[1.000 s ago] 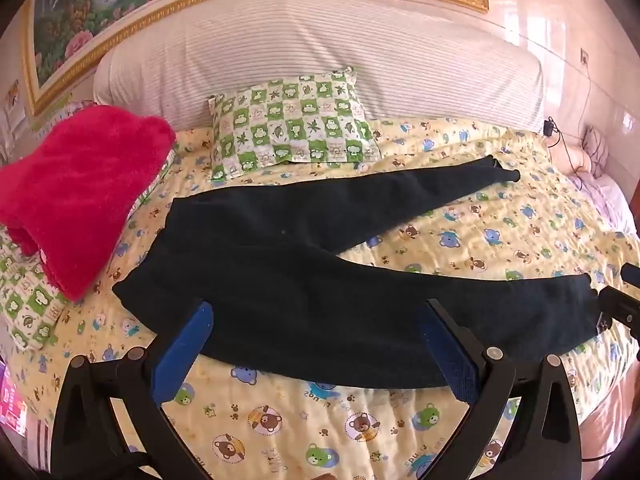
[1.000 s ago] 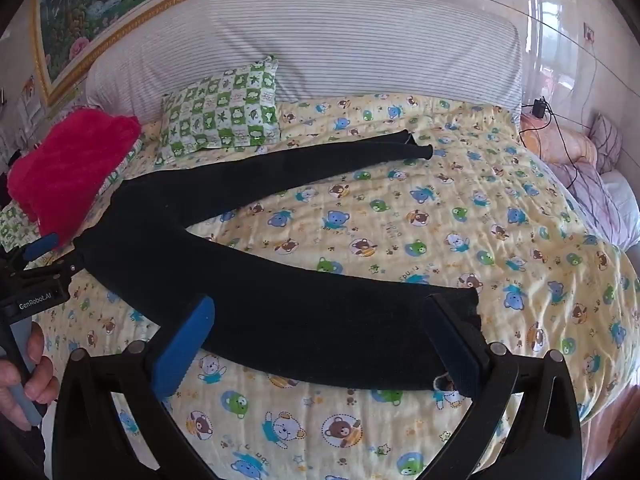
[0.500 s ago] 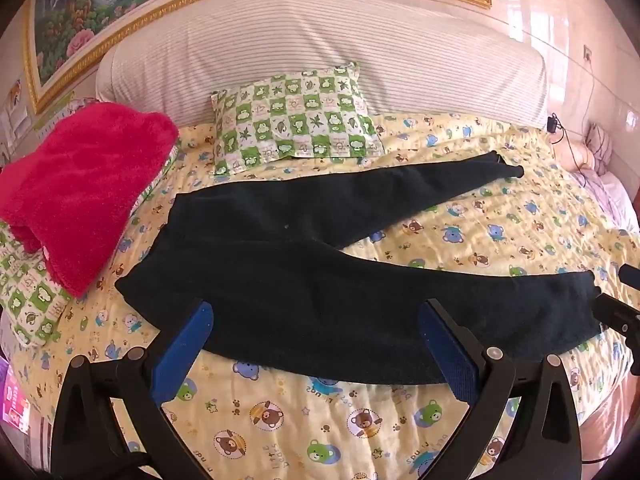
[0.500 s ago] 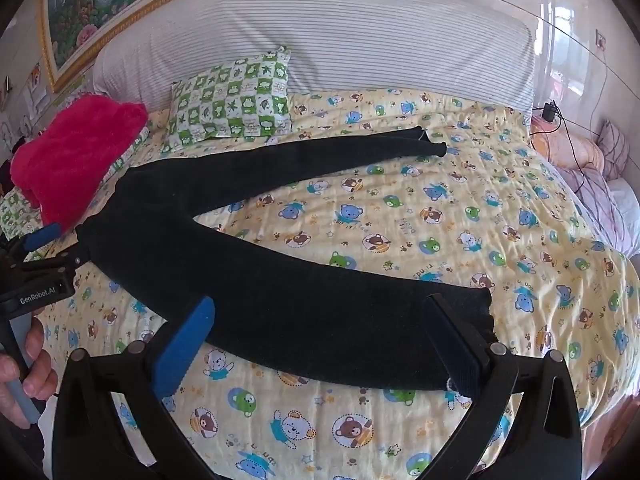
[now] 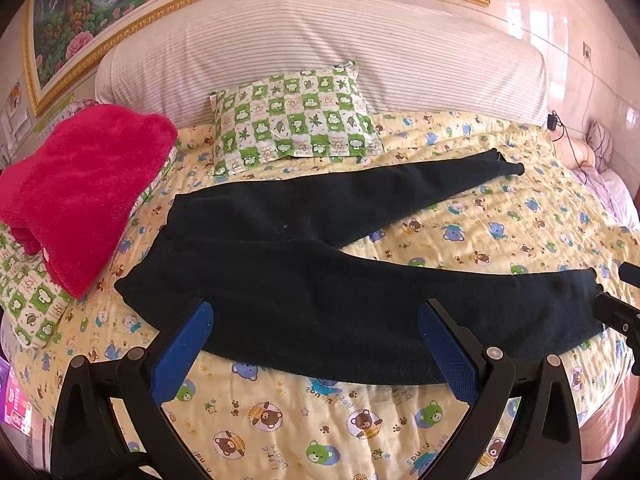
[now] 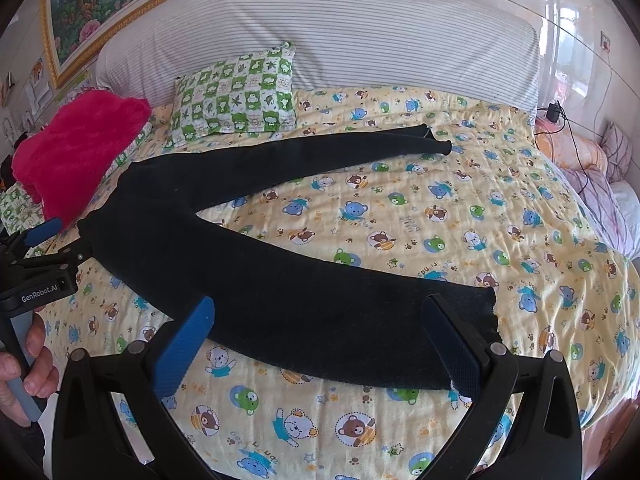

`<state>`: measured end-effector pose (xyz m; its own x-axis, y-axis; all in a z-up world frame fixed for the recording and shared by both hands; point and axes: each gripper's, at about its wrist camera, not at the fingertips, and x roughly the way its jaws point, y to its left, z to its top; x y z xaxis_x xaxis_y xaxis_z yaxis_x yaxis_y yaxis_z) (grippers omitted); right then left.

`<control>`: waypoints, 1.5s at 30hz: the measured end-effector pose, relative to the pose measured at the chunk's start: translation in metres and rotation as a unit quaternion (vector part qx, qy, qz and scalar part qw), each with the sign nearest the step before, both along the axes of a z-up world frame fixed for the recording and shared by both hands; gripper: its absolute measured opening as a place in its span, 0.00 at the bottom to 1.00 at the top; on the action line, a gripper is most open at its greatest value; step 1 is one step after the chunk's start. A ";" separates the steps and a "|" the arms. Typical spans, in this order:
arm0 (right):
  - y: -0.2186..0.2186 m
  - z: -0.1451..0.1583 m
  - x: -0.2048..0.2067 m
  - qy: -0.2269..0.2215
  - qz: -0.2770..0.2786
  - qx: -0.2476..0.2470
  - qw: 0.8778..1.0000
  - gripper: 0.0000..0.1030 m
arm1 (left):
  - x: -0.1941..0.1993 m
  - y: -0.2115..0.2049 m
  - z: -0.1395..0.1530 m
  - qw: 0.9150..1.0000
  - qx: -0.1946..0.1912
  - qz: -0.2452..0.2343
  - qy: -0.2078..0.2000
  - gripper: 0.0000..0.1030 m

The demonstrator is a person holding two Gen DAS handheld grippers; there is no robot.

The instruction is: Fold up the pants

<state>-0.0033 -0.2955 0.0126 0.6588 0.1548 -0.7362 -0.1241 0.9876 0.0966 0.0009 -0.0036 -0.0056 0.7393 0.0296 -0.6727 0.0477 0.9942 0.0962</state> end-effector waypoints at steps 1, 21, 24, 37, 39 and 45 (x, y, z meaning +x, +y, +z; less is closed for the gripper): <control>0.000 -0.001 0.001 0.001 -0.001 0.001 1.000 1.00 | 0.000 0.000 -0.001 1.000 0.000 -0.001 0.001 1.00; -0.022 0.002 0.017 0.004 -0.030 0.017 0.999 1.00 | 0.034 -0.018 -0.005 0.999 -0.004 -0.049 0.014 1.00; -0.030 0.004 0.018 0.003 -0.039 0.023 0.999 1.00 | 0.040 -0.023 -0.004 0.998 -0.005 -0.062 0.013 1.00; -0.038 0.005 0.032 0.007 -0.031 0.031 0.999 1.00 | 0.050 -0.027 -0.002 0.999 0.003 -0.053 0.013 1.00; -0.035 0.003 0.035 0.009 -0.023 0.028 0.999 1.00 | 0.051 -0.028 -0.002 0.999 0.004 -0.050 0.015 1.00; -0.033 0.001 0.044 0.009 -0.004 0.025 1.000 1.00 | 0.053 -0.028 -0.001 0.999 0.015 -0.045 0.014 1.00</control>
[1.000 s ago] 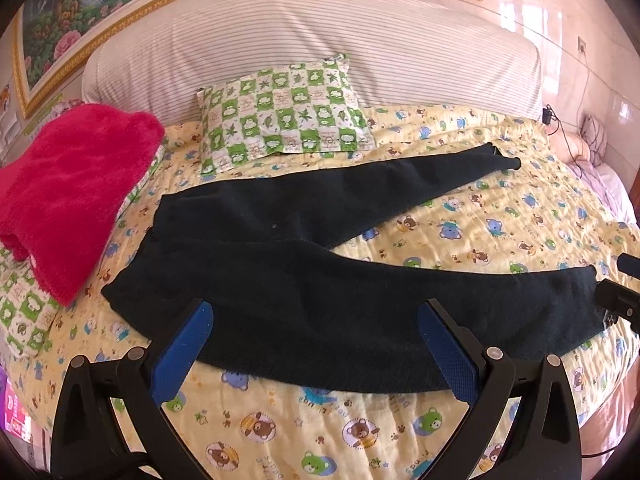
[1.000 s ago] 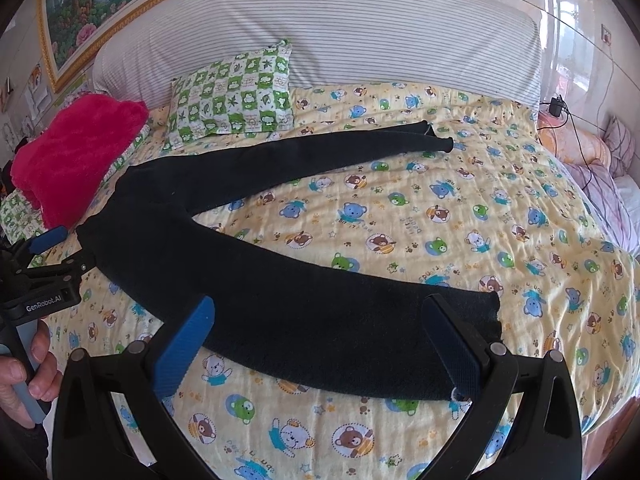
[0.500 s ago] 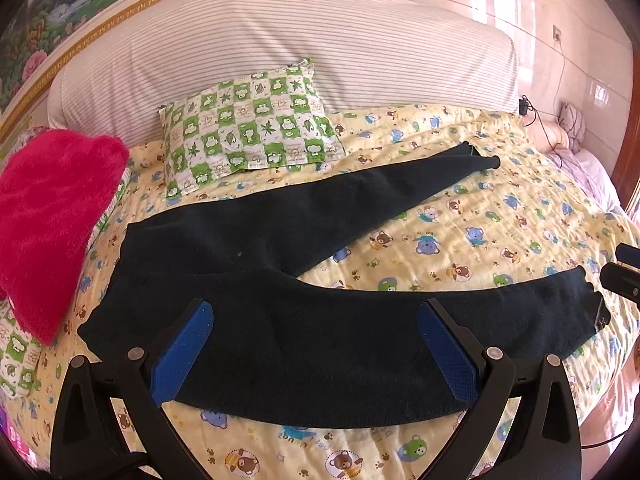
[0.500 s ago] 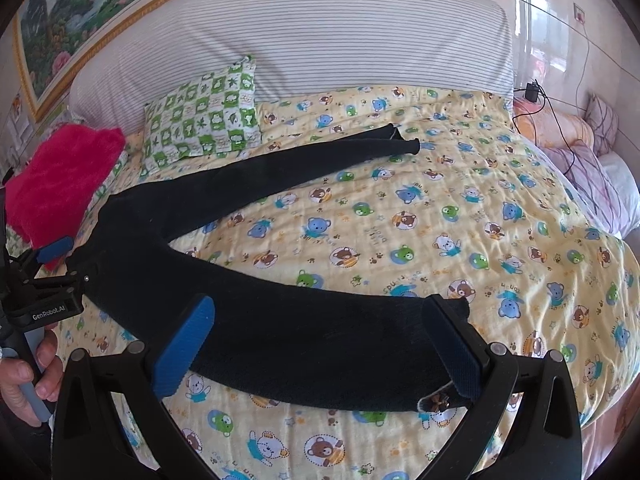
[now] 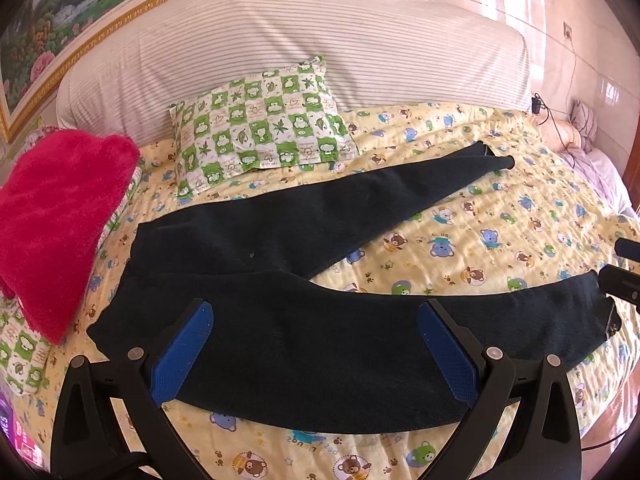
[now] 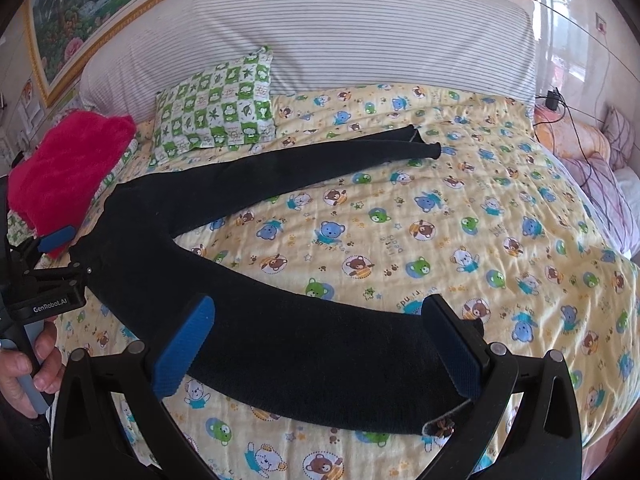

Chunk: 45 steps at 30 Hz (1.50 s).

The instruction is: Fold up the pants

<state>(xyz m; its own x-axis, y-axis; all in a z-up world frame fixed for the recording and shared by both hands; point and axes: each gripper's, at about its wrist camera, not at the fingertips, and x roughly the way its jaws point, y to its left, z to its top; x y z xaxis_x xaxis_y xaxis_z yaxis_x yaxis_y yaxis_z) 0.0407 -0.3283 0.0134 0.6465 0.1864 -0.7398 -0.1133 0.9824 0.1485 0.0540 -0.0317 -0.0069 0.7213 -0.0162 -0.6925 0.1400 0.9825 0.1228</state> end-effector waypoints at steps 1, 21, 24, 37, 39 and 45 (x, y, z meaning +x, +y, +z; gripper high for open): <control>0.000 0.000 0.001 -0.001 0.003 0.001 1.000 1.00 | 0.000 0.000 0.001 1.000 0.003 0.000 -0.001 1.00; -0.004 0.009 0.042 -0.004 0.060 -0.019 0.998 1.00 | 0.033 0.005 0.000 1.000 -0.005 0.001 0.007 1.00; -0.009 0.008 0.051 -0.001 0.057 -0.015 0.998 1.00 | 0.040 0.004 -0.001 1.000 -0.004 0.003 0.008 1.00; -0.013 0.000 0.078 0.007 0.070 -0.026 0.997 1.00 | 0.070 -0.001 -0.009 1.000 0.010 -0.010 0.018 1.00; -0.014 -0.001 0.084 0.007 0.072 -0.026 0.997 1.00 | 0.077 -0.001 -0.009 1.000 0.011 -0.012 0.019 1.00; -0.022 -0.010 0.111 0.018 0.075 -0.011 0.997 1.00 | 0.104 -0.007 -0.015 0.999 0.014 -0.023 0.026 1.00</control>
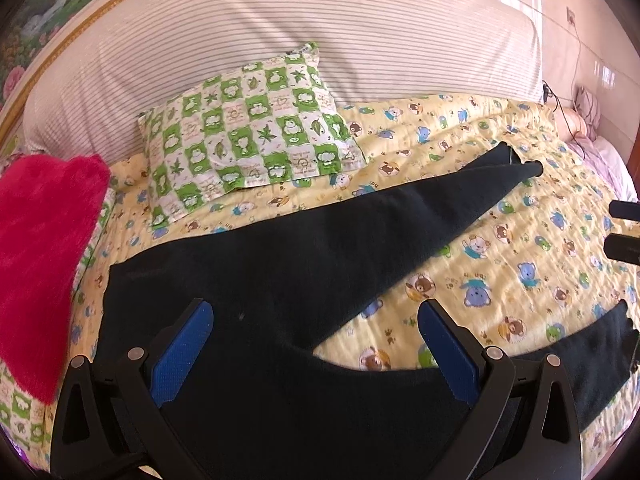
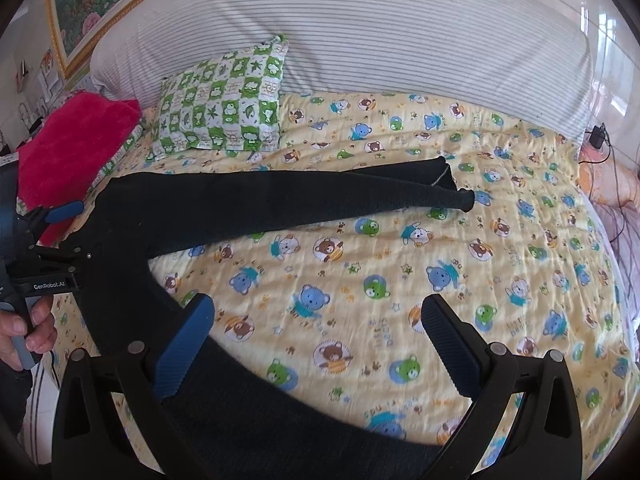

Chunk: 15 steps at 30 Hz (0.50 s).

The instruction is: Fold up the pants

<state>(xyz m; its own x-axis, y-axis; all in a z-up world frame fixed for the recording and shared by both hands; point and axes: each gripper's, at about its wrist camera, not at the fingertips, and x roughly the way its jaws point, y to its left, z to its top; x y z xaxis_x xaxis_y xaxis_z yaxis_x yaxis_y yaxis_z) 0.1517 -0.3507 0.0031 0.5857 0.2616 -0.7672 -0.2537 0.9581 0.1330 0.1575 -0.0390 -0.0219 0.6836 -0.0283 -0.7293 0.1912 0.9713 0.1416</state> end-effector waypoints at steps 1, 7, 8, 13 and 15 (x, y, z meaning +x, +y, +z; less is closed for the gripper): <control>-0.001 -0.001 0.004 0.001 0.001 0.000 1.000 1.00 | 0.005 -0.002 -0.001 1.000 0.001 -0.004 0.002 1.00; -0.013 -0.006 0.041 -0.008 0.029 -0.021 0.999 1.00 | 0.053 -0.018 -0.010 0.997 -0.015 -0.078 0.021 0.99; -0.015 -0.007 0.047 -0.008 0.033 -0.027 0.999 1.00 | 0.060 -0.022 -0.011 0.995 -0.014 -0.092 0.024 0.98; -0.029 -0.019 0.093 0.007 0.064 -0.060 0.996 1.00 | 0.108 -0.044 -0.017 0.982 -0.009 -0.186 0.041 0.96; -0.031 -0.025 0.108 0.013 0.085 -0.078 0.993 1.00 | 0.128 -0.049 -0.022 0.974 -0.014 -0.219 0.061 0.94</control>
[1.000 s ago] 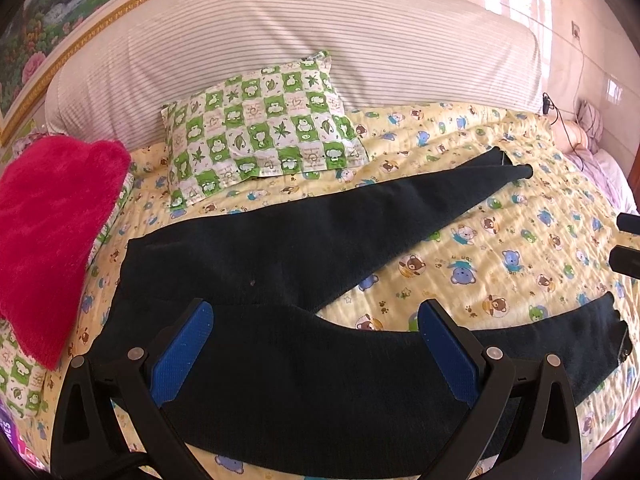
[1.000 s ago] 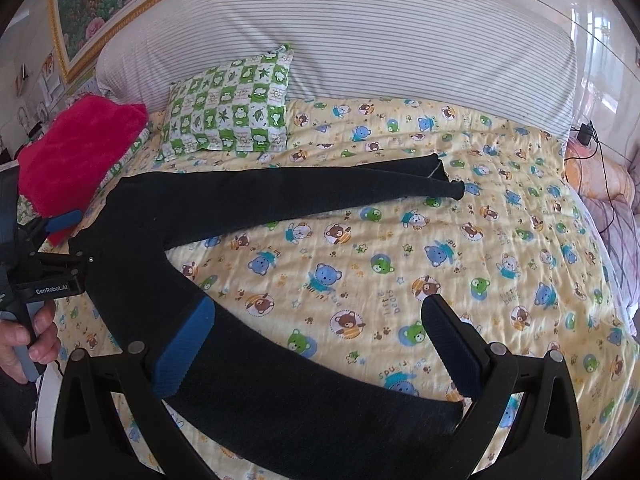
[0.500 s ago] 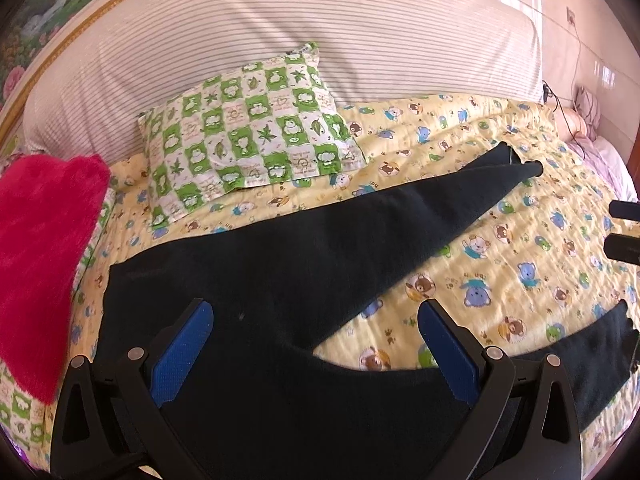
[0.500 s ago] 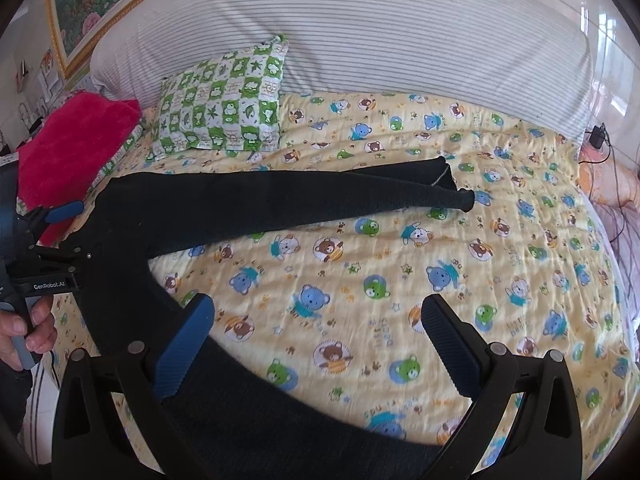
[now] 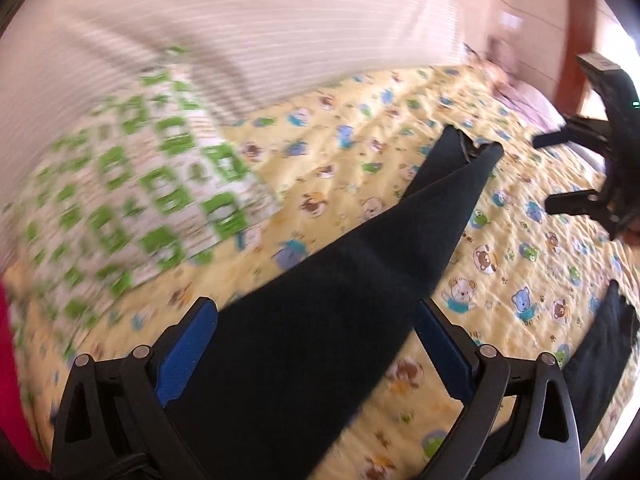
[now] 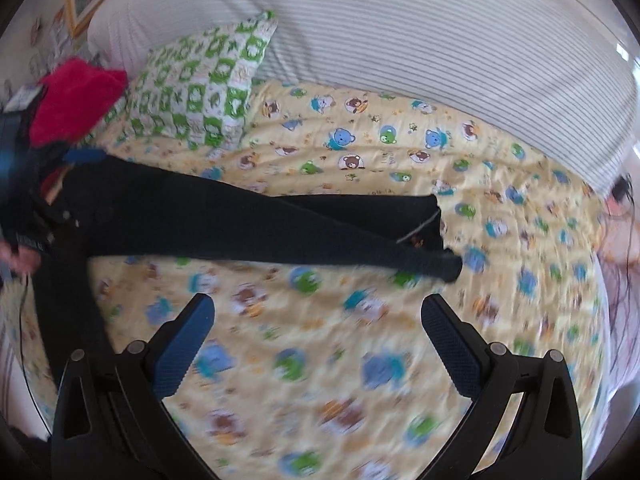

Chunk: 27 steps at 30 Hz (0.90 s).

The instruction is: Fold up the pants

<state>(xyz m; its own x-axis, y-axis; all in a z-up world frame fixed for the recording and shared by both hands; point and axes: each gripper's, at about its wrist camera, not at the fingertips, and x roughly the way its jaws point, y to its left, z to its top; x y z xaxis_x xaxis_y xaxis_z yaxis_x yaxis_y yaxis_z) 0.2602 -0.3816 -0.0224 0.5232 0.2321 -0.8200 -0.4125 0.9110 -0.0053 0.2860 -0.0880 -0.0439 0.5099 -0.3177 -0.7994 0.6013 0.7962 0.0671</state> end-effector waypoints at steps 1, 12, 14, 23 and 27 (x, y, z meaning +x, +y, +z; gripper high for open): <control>0.000 -0.004 0.009 0.002 0.012 -0.018 1.000 1.00 | 0.011 -0.003 -0.004 1.000 0.003 -0.014 0.010 0.92; -0.001 -0.043 0.073 0.048 0.051 -0.068 0.995 0.79 | 0.065 -0.018 -0.063 0.984 0.073 -0.112 0.118 0.55; -0.008 -0.051 0.081 0.076 0.045 -0.046 0.995 0.63 | 0.065 -0.019 -0.068 0.982 0.072 -0.117 0.131 0.45; -0.021 -0.017 0.037 0.058 -0.001 0.015 0.998 0.09 | 0.026 0.009 -0.026 0.989 0.011 -0.093 0.110 0.05; -0.014 0.011 -0.003 0.039 0.002 0.018 0.999 0.07 | -0.009 0.026 0.004 0.992 -0.020 -0.085 0.092 0.04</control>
<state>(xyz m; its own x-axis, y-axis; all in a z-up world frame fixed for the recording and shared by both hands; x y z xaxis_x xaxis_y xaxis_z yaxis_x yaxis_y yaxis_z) 0.2575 -0.3960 -0.0111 0.4576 0.2637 -0.8492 -0.4132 0.9087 0.0596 0.2772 -0.0617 -0.0394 0.2930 -0.4203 -0.8588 0.7269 0.6814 -0.0854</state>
